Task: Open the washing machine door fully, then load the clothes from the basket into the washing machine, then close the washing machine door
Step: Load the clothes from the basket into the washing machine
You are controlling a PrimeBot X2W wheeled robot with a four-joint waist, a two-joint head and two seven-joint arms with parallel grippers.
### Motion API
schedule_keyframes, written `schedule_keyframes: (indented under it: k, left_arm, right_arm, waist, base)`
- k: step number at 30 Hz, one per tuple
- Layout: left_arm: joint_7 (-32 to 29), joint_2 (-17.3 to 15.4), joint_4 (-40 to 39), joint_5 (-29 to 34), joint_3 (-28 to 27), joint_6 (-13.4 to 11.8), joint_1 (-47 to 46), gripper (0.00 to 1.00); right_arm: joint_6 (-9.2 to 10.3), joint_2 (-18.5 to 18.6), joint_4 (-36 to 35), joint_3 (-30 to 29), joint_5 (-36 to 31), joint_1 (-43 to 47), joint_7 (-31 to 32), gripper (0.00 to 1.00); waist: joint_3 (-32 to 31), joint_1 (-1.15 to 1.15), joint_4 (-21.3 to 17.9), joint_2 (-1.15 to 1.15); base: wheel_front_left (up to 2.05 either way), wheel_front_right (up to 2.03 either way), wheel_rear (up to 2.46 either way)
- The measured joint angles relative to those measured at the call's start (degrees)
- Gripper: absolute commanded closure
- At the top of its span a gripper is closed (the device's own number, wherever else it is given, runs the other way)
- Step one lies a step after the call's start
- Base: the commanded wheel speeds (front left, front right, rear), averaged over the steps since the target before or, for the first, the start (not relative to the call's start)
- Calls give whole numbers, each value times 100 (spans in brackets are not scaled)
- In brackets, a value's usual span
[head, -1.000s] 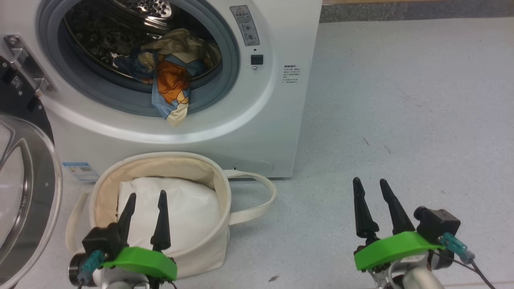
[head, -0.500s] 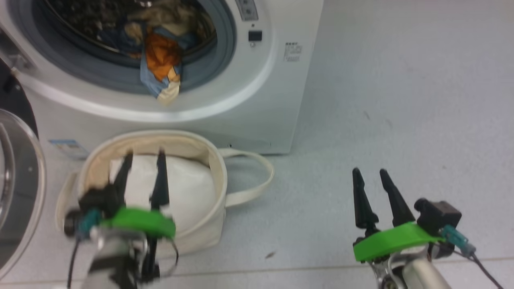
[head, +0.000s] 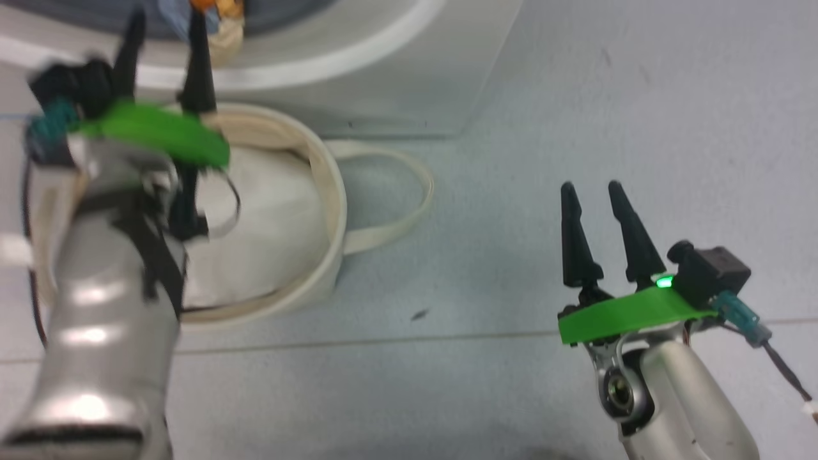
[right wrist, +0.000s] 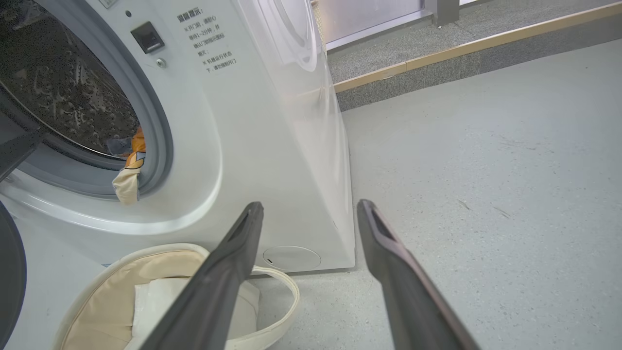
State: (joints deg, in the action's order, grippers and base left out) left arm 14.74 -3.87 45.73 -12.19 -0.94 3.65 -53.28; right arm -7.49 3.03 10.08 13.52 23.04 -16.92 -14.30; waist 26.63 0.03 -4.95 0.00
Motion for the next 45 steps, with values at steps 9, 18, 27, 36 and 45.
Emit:
schedule_keyframes:
  k: [9,18,27,36,45]
  left_arm:
    - [-183,-186,1659,91,-24,-138,-1900,0]
    - [-364,-415,2561,319,210,-453,-2888,0]
    - [-550,-532,2852,709,612,-1222,-3179,0]
    - [-658,-536,2887,744,702,-1260,-3375,100]
    - [-109,-684,2698,153,220,-1185,-3516,100]
  right_arm:
    - [0,1,-99,56,35,-420,0,0]
    - [0,1,-160,204,201,-517,0,0]
    - [0,1,-244,307,278,-519,0,0]
    - [0,1,-263,363,327,-520,0,0]
    - [0,0,-296,455,328,-568,0,0]
  waist:
    - [965,-1,-172,0]
    - [1367,-2,-533,0]
    - [1424,-3,-686,0]
    - [1529,-3,-716,0]
    - [1623,-2,-744,0]
  base:
    - [0,0,0]
    - [0,0,0]
    - [0,0,0]
    - [0,0,0]
    - [0,0,0]
